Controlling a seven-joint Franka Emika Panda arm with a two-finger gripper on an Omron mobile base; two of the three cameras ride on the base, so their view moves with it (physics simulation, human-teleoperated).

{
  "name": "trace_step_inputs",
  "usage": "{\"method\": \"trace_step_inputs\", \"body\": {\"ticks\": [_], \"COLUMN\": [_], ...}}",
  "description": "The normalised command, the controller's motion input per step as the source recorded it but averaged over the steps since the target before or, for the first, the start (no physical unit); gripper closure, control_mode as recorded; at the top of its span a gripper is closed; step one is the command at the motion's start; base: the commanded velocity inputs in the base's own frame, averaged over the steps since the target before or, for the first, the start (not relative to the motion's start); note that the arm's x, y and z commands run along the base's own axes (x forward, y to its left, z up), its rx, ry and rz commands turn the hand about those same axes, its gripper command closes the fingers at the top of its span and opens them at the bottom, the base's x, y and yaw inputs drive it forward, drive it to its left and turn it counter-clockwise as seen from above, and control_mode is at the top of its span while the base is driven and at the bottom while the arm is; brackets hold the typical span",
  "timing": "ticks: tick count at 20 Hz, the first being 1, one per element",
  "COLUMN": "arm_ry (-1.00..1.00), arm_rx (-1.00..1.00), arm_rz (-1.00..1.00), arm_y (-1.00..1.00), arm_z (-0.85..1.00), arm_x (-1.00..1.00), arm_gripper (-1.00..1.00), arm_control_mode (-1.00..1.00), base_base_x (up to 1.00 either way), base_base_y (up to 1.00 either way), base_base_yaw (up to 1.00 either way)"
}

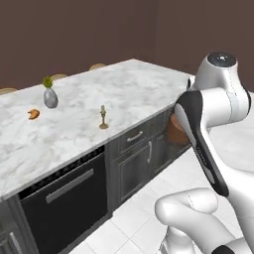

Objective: Pick the jar and candle from the dining table and place them in the open cabinet. Close the cabinet after placing the objects.

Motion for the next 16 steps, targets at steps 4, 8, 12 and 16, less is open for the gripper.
{"method": "trace_step_inputs", "body": {"ticks": [4, 8, 12, 16], "arm_ry": [0.0, 0.0, 0.0, 0.0], "arm_rx": [0.0, 0.0, 0.0, 0.0], "arm_rz": [0.0, 0.0, 0.0, 0.0], "arm_y": [0.0, 0.0, 0.0, 0.0], "arm_z": [0.0, 0.0, 0.0, 0.0], "arm_x": [0.0, 0.0, 0.0, 0.0], "arm_gripper": [1.0, 1.0, 1.0, 1.0], "arm_control_mode": [1.0, 1.0, 1.0, 1.0], "base_base_x": [-0.46, -0.33, -0.24, -0.14], "base_base_y": [0.0, 0.0, 0.0, 0.0], "base_base_yaw": [-0.54, -0.57, -0.6, -0.63]}}
